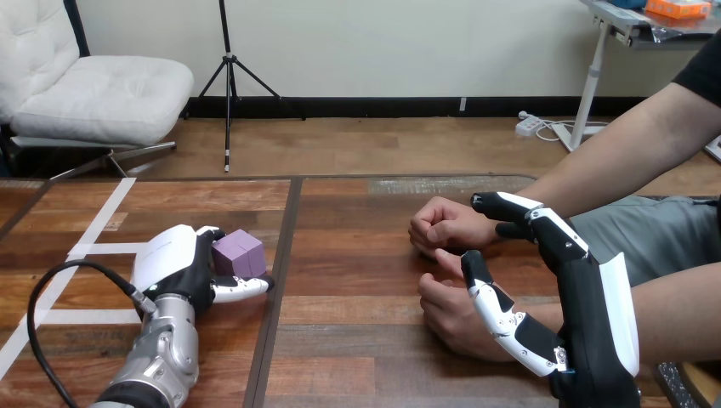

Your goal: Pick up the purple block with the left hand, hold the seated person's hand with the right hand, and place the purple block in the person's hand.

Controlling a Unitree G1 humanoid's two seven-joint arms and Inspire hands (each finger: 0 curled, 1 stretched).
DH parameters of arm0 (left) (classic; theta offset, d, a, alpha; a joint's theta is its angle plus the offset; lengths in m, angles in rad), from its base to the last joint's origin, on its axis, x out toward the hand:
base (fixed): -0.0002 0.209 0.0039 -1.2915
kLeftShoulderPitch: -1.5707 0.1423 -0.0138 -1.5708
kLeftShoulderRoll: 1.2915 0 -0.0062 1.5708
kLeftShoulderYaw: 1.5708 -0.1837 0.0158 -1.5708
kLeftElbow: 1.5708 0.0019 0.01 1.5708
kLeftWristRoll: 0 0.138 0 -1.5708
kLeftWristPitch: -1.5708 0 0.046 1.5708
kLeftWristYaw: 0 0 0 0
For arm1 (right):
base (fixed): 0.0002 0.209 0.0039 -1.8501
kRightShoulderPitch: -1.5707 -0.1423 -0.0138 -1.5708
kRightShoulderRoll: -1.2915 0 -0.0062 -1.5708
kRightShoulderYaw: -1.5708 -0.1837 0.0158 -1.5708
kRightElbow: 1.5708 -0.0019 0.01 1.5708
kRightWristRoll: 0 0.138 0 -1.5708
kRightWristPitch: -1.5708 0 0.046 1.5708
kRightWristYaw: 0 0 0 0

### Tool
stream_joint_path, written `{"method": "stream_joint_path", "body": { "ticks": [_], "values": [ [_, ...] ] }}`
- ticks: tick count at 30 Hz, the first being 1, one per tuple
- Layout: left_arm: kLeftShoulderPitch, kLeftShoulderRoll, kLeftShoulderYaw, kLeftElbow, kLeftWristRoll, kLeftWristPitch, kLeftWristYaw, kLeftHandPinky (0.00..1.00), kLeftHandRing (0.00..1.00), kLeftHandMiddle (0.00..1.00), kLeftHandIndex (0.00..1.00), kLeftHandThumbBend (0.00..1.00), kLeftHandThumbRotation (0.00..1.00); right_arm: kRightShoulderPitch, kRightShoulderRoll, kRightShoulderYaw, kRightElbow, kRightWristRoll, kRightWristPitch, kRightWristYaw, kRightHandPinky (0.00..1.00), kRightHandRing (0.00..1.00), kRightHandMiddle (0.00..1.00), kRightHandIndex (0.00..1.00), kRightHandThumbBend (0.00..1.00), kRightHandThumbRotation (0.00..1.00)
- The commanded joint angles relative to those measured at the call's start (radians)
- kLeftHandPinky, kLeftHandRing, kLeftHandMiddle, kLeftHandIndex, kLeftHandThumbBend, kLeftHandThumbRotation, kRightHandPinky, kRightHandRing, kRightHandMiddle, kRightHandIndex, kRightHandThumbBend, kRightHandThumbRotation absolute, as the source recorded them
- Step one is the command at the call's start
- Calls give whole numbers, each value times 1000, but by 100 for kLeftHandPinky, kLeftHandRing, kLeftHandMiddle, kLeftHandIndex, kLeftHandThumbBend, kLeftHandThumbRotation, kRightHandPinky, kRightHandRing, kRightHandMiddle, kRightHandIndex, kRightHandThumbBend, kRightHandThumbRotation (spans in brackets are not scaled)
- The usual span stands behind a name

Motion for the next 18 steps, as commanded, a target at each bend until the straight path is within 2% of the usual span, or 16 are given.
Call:
{"method": "stream_joint_path", "body": {
  "ticks": [1, 12, 18],
  "values": [
    [-94, -9, 25, 11, -19, 6, -7, 69, 78, 82, 84, 89, 49, -37, 1, -12, -38, 8, -10, -5, 70, 75, 73, 71, 38, 25],
    [-104, -23, 53, 12, -51, 19, -15, 65, 76, 81, 83, 92, 52, -35, -1, -13, -41, 9, -7, -2, 71, 75, 73, 71, 38, 23],
    [-106, -29, 65, 12, -65, 14, -3, 64, 74, 79, 81, 92, 51, -38, -2, -13, -36, 8, -9, -4, 71, 75, 73, 71, 38, 24]
  ]
}}
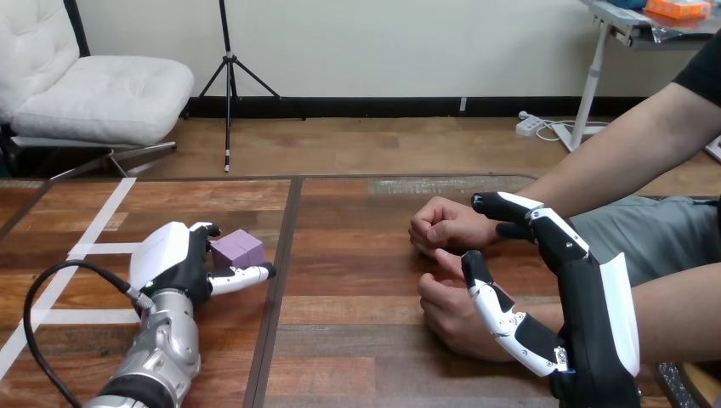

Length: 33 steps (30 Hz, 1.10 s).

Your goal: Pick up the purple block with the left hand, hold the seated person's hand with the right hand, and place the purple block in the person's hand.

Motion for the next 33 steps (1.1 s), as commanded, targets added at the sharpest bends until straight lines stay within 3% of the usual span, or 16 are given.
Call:
{"method": "stream_joint_path", "body": {
  "ticks": [1, 10, 24, 33],
  "values": [
    [-87, -20, 25, 10, -17, -7, 14, 64, 74, 79, 81, 91, 51, -39, -1, -13, -35, 5, -10, -5, 71, 75, 73, 70, 38, 24],
    [-80, -34, 90, 8, -82, -50, 35, 63, 72, 76, 78, 87, 46, -39, 0, -11, -33, 3, -9, -4, 70, 75, 73, 70, 38, 23],
    [-64, -59, 190, 12, -186, -139, 63, 58, 66, 71, 72, 77, 23, -44, -5, -11, -24, -3, -16, -6, 70, 75, 74, 71, 38, 24],
    [-58, -66, 211, 19, -203, -157, 54, 58, 65, 70, 71, 74, 14, -44, -3, -9, -26, -4, -15, -5, 71, 75, 74, 71, 38, 24]
  ]
}}
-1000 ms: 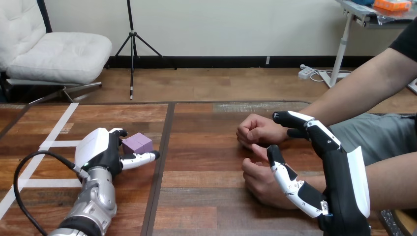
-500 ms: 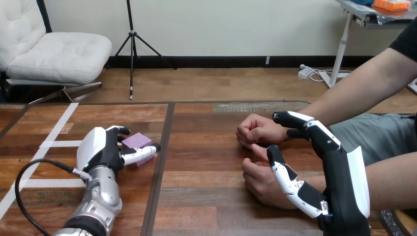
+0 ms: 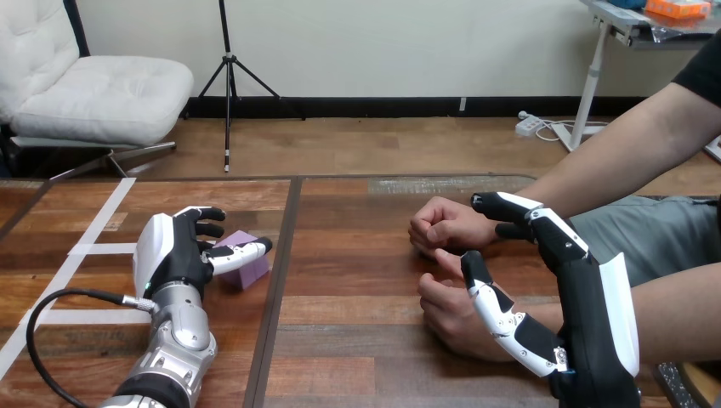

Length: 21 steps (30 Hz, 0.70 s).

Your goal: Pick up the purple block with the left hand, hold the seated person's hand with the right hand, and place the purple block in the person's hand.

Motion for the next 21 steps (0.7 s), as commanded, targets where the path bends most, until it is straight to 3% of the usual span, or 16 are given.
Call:
{"method": "stream_joint_path", "body": {
  "ticks": [1, 10, 21],
  "values": [
    [-49, -6, 21, 8, -10, -28, 4, 58, 65, 70, 71, 74, 13, -42, -3, -9, -28, -2, -14, -5, 71, 75, 74, 71, 38, 24],
    [-47, -10, 15, 17, 4, -13, 0, 58, 65, 69, 70, 75, 9, -35, -3, -9, -44, 4, -3, 4, 70, 75, 74, 71, 38, 24],
    [-45, -7, -11, 28, 42, 6, -2, 58, 65, 70, 71, 75, 10, -26, -1, -11, -59, 10, 5, 9, 70, 75, 73, 70, 39, 24]
  ]
}}
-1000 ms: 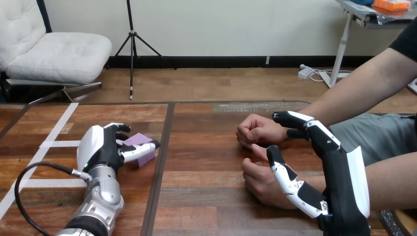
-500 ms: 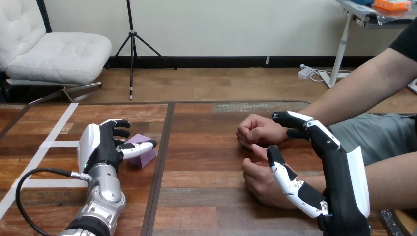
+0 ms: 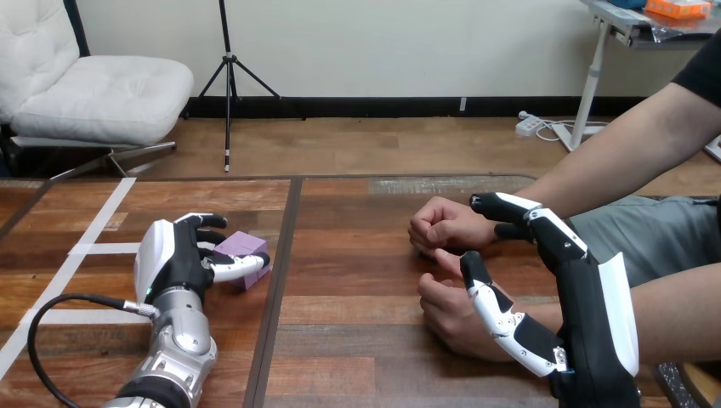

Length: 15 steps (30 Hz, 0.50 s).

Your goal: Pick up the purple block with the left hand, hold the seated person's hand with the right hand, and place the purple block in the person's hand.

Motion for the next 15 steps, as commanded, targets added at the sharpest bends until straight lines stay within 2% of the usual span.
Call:
{"method": "stream_joint_path", "body": {
  "ticks": [1, 15],
  "values": [
    [-44, -1, -21, 3, 26, 4, 1, 58, 65, 70, 71, 75, 11, -25, -2, -12, -56, 8, 2, 4, 70, 75, 73, 70, 39, 24],
    [-37, 0, -38, 6, 52, 6, 4, 58, 67, 72, 72, 76, 16, -5, -4, -16, -85, -6, 30, 7, 70, 75, 74, 70, 38, 24]
  ]
}}
